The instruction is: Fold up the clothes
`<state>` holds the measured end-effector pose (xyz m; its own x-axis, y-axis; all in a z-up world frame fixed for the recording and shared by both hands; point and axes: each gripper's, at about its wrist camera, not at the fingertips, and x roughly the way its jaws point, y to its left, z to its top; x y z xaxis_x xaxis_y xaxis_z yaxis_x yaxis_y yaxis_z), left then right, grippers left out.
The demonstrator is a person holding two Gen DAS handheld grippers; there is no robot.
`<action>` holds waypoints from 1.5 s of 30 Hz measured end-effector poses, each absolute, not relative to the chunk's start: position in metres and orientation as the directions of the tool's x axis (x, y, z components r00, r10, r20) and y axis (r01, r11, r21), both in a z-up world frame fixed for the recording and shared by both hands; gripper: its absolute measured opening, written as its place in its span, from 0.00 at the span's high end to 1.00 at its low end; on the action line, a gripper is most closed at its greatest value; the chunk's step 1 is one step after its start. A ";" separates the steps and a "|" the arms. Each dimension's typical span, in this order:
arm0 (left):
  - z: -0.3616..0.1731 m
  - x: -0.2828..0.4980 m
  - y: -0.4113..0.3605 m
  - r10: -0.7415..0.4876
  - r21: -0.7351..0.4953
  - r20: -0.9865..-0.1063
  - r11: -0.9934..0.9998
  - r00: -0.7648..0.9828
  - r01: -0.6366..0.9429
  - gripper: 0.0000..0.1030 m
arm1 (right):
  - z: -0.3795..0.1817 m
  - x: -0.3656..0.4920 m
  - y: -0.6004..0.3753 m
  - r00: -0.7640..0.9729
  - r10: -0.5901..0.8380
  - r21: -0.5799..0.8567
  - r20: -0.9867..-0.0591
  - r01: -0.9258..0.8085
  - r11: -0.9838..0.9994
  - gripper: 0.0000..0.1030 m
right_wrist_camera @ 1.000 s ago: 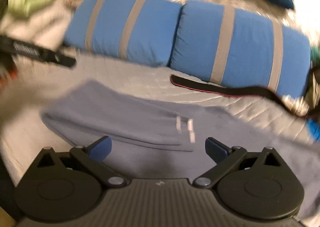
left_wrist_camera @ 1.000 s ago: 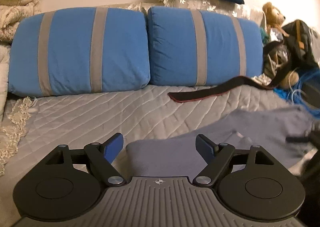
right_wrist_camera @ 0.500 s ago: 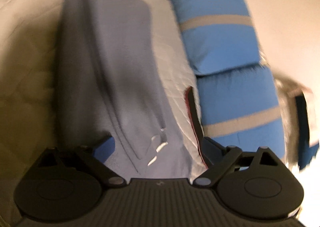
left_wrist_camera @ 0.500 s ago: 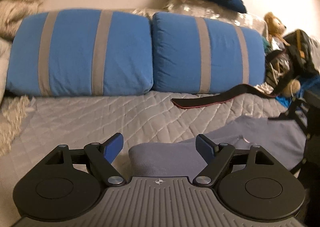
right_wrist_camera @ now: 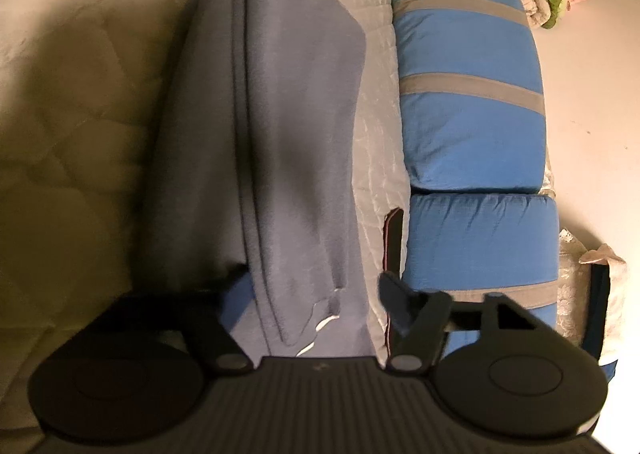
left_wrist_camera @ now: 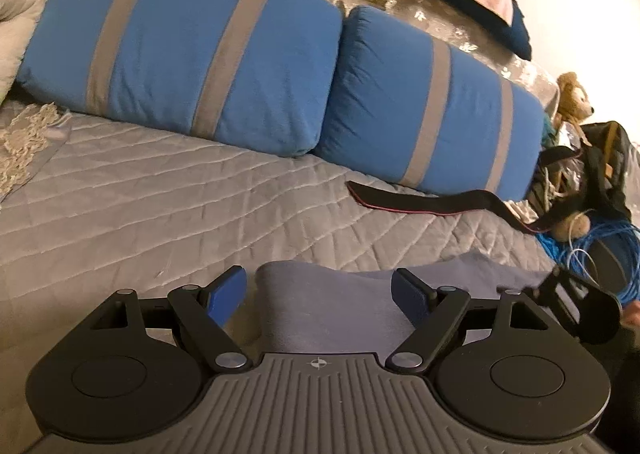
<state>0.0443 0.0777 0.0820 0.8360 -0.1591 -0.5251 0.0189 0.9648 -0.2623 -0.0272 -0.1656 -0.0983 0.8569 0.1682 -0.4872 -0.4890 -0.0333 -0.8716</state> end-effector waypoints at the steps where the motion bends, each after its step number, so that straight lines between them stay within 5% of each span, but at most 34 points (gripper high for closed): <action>1: 0.082 0.044 0.078 -0.155 -0.260 -0.528 0.965 0.835 0.015 0.23 | -0.098 -0.027 -0.166 0.860 0.161 -0.874 -0.484 -0.485 -0.036 0.26; 11: 0.079 0.049 0.083 -0.223 -0.331 -0.559 0.943 0.799 0.032 0.23 | -0.094 -0.008 -0.167 0.821 0.120 -0.830 -0.558 -0.550 -0.095 0.38; 13: 0.076 0.051 0.086 -0.264 -0.375 -0.563 0.926 0.783 0.043 0.23 | -0.097 -0.005 -0.167 0.810 0.121 -0.819 -0.574 -0.565 -0.102 0.46; 15: 0.074 0.051 0.087 -0.274 -0.387 -0.566 0.921 0.778 0.043 0.23 | -0.095 -0.001 -0.167 0.788 0.117 -0.797 -0.604 -0.599 -0.077 0.70; 20: 0.070 0.053 0.094 -0.297 -0.442 -0.568 0.897 0.768 0.020 0.23 | -0.088 -0.006 -0.173 0.786 0.133 -0.796 -0.604 -0.603 -0.052 0.96; 25: 0.059 0.061 0.113 -0.416 -0.622 -0.532 0.783 0.737 -0.007 0.23 | -0.075 -0.012 -0.181 0.825 0.115 -0.832 -0.553 -0.552 -0.047 0.96; 38: 0.055 0.065 0.111 -0.398 -0.603 -0.554 0.797 0.731 -0.023 0.23 | -0.079 -0.044 -0.209 0.807 0.045 -0.808 -0.589 -0.589 -0.016 0.95; 42: 0.054 0.065 0.111 -0.398 -0.601 -0.557 0.799 0.729 -0.023 0.23 | -0.098 -0.049 -0.213 0.811 0.018 -0.810 -0.585 -0.583 -0.062 0.55; 45: 0.053 0.065 0.111 -0.396 -0.598 -0.560 0.801 0.727 -0.024 0.23 | -0.104 -0.045 -0.216 0.821 0.015 -0.820 -0.571 -0.569 -0.056 0.55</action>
